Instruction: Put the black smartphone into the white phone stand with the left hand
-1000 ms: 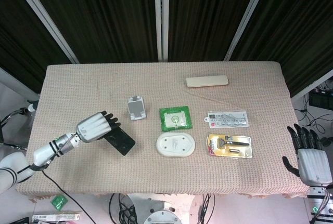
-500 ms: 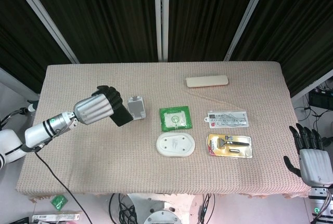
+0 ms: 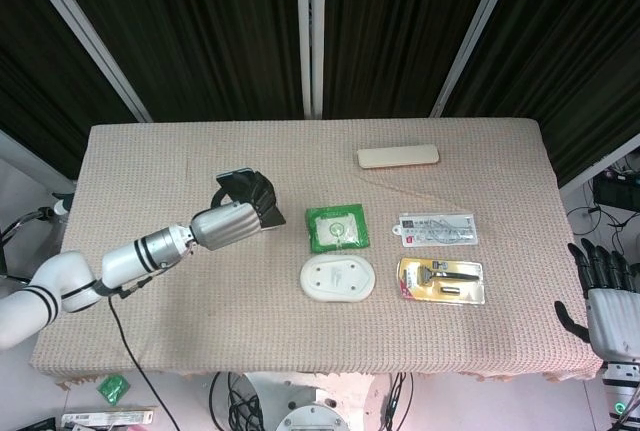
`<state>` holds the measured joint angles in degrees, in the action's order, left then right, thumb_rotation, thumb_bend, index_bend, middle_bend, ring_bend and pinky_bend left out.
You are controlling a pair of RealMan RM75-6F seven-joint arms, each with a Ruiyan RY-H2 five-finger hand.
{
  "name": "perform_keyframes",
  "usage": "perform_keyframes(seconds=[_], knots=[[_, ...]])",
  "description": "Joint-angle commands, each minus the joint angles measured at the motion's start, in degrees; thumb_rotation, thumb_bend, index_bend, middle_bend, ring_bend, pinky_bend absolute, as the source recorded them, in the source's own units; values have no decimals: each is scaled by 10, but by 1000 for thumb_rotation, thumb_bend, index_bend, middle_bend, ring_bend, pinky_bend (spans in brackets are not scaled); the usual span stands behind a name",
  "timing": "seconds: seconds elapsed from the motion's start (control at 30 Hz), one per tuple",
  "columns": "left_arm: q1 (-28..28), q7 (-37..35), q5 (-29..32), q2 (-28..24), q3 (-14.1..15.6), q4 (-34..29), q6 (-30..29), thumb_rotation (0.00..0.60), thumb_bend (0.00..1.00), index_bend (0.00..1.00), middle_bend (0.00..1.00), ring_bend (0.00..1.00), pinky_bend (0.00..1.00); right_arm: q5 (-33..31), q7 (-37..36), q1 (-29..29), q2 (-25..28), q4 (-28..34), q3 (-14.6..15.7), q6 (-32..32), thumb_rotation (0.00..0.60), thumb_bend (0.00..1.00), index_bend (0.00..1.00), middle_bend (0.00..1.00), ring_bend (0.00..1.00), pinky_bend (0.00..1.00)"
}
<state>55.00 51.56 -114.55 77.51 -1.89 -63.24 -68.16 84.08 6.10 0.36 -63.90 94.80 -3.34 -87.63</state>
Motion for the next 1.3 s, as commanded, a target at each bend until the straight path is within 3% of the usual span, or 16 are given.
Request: perform_keyframes(seconds=[0.03,0.2,0.6,1.3], knots=[[22,49,-17,17,3,-2,47,600,379,595,623,511,556,-1,-6,-1,0,-4,-1,-1,600,213,0,0,0,0],[20,90,3,33,-9,-6,72,600,383,594,618,512,556,-2,-17,-2,-2,-12,-1,0,600,212,0,0,0,0],[34,139,20,21,-8,-23,148,600,395,590,615,511,548,-6,-32,-5,-4,-24,-3,0,600,213,0,0,0,0],[44,120,33,63,0,21,161,600,426,590,617,511,541,-10,-45,-9,-3,-32,-7,-3,600,212,0,0,0,0]])
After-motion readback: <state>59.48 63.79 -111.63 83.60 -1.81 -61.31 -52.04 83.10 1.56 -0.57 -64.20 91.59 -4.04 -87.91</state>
